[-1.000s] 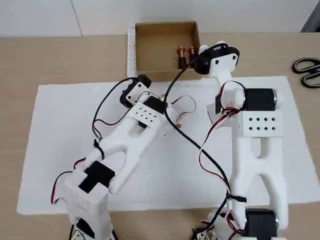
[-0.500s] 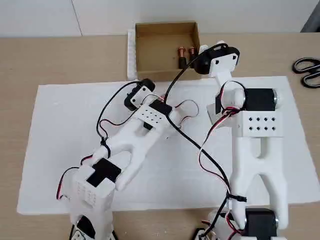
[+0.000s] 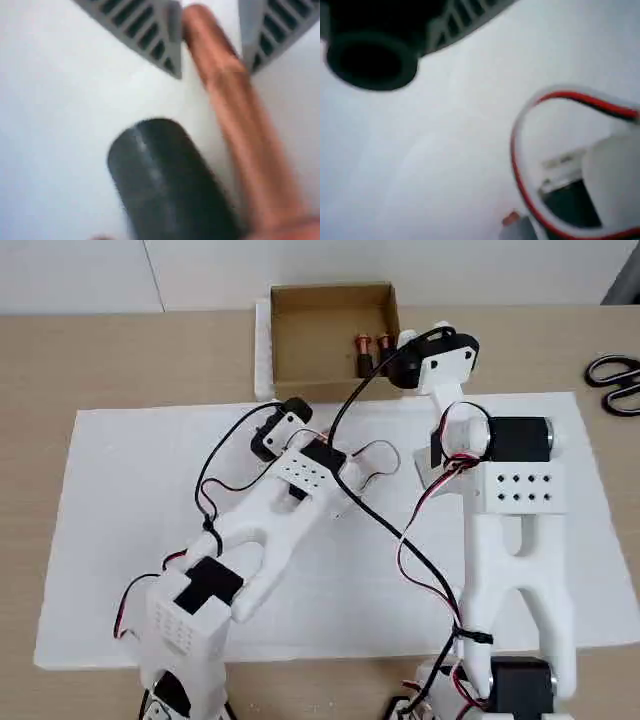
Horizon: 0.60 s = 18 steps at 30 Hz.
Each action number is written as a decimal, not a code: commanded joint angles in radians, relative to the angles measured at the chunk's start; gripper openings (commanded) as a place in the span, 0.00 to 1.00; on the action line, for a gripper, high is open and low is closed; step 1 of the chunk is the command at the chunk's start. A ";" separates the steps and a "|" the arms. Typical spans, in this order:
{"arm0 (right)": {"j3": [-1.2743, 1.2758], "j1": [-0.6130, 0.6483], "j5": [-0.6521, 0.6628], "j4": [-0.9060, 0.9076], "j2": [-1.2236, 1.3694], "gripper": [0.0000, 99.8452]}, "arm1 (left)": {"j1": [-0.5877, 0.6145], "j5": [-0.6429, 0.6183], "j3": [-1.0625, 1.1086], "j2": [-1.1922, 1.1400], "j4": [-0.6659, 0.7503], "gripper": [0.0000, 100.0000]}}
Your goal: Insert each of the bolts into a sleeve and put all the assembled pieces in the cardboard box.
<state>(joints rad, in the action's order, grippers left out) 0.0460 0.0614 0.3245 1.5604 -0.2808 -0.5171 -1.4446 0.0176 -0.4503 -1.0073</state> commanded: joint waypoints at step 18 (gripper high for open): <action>-0.003 -0.008 -0.009 -0.031 -0.041 0.00 | -0.014 0.000 -0.018 0.008 -0.173 0.01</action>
<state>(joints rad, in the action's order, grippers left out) 0.0476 0.0614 0.3245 1.5528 -0.2808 -0.5232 -1.4400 0.0008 -0.4503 -1.1193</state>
